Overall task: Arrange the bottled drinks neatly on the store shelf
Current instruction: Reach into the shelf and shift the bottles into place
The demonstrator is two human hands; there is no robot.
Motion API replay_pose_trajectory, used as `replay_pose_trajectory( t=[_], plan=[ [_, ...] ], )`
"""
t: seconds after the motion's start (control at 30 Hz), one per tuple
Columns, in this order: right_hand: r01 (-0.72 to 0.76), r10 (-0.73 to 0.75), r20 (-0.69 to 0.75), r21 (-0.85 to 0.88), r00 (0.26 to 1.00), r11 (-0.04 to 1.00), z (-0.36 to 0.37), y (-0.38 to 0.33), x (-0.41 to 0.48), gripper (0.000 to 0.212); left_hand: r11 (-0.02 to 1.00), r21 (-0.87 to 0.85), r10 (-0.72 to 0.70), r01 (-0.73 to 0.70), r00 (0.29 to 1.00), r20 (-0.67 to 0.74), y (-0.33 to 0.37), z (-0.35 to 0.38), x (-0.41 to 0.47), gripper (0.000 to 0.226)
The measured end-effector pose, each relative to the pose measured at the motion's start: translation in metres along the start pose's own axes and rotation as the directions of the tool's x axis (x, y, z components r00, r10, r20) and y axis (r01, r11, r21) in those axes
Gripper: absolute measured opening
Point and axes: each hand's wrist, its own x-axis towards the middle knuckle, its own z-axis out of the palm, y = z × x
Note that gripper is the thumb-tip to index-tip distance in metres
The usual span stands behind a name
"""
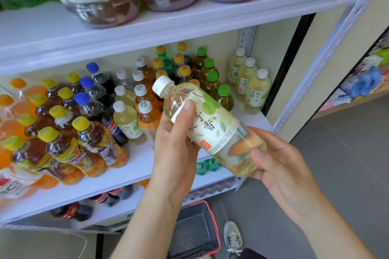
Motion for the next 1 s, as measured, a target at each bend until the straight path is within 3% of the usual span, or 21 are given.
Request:
replay_pose_trajectory(
  t=[0.1, 0.23, 0.37, 0.43, 0.63, 0.8, 0.9, 1.0],
  plan=[
    [-0.076, 0.074, 0.027, 0.128, 0.997, 0.989, 0.008, 0.005, -0.005, 0.069, 1.0, 0.019, -0.018, 0.016, 0.995, 0.094, 0.01, -0.007, -0.002, 0.067],
    [-0.275, 0.241, 0.141, 0.33, 0.96, 0.903, 0.02, 0.009, -0.009, 0.06, 1.0, 0.007, -0.028, 0.027, 0.973, 0.228, 0.019, -0.015, -0.005, 0.097],
    [-0.418, 0.333, 0.289, 0.316, 0.897, 0.852, 0.021, 0.014, -0.014, 0.064, 0.999, -0.005, -0.035, 0.039, 0.941, 0.338, 0.02, -0.018, -0.005, 0.095],
    [-0.433, 0.351, 0.304, 0.272, 0.886, 0.859, 0.022, 0.015, -0.014, 0.067, 1.0, 0.028, -0.016, 0.008, 0.947, 0.32, 0.02, -0.018, -0.005, 0.087],
    [-0.289, 0.287, 0.032, 0.115, 0.957, 0.95, 0.021, 0.014, -0.009, 0.052, 0.976, 0.185, 0.106, -0.117, 0.992, 0.07, 0.016, -0.019, -0.006, 0.08],
    [-0.056, 0.07, 0.077, -0.165, 0.995, 0.985, 0.029, 0.009, -0.016, 0.047, 0.955, 0.27, 0.132, -0.126, 0.991, -0.003, 0.016, -0.021, -0.004, 0.078],
    [-0.018, 0.023, 0.039, -0.127, 0.999, 0.992, 0.032, 0.01, -0.017, 0.047, 0.964, 0.256, 0.071, -0.073, 0.997, 0.019, 0.021, -0.024, -0.002, 0.066],
    [-0.113, 0.112, 0.019, 0.046, 0.994, 0.993, 0.031, 0.004, -0.018, 0.039, 0.986, 0.164, -0.051, 0.029, 0.99, 0.13, 0.031, -0.031, 0.004, 0.063]
  ],
)
